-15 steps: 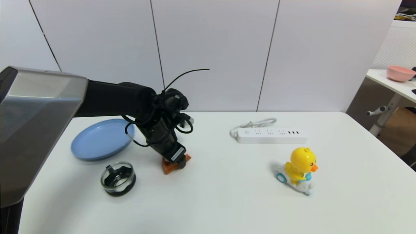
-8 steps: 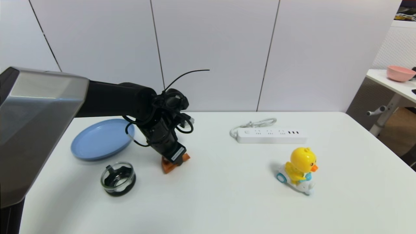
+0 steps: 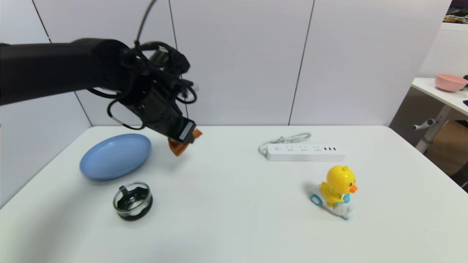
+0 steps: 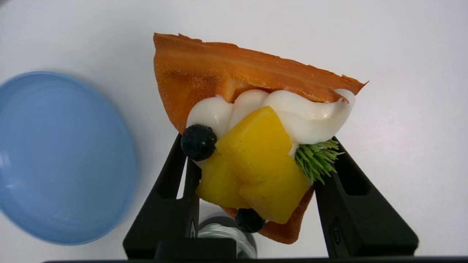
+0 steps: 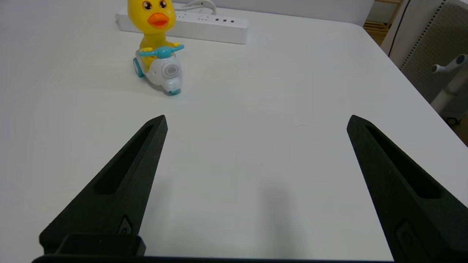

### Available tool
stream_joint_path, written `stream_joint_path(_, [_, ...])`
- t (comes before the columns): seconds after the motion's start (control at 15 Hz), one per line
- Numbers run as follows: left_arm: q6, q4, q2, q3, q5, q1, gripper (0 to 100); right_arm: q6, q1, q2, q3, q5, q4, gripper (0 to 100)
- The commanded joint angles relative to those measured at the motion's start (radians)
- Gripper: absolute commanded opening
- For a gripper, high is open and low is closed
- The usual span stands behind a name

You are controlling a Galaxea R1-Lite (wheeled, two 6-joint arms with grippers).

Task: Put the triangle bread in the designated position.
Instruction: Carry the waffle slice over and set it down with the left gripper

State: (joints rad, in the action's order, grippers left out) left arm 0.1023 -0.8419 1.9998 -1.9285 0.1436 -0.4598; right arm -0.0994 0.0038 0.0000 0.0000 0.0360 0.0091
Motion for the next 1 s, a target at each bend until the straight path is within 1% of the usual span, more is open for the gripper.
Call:
stream_joint_path(0.07, [0.004,0.081,-0.127,-0.047,0.028,0.199,0,0.000,-0.001,0.000,0.002,0.001,0.000,100])
stream_joint_path(0.27, [0.091,0.270,-0.111,-0.047,0.028,0.401,0,0.000,-0.001,0.000,0.002,0.001,0.000,100])
stream_joint_path(0.4, [0.096,0.388,-0.047,-0.047,0.028,0.480,0,0.000,-0.001,0.000,0.002,0.001,0.000,100])
stream_joint_path(0.53, [0.099,0.492,0.036,-0.047,0.019,0.521,0,0.000,-0.001,0.000,0.002,0.001,0.002,100])
stream_joint_path(0.73, [0.129,0.484,0.093,-0.047,-0.004,0.526,0,0.000,0.001,0.000,0.002,0.001,0.000,100])
stream_joint_path(1.0, [0.249,0.471,0.174,-0.053,-0.035,0.526,0,0.000,0.001,0.000,0.002,0.001,0.000,100])
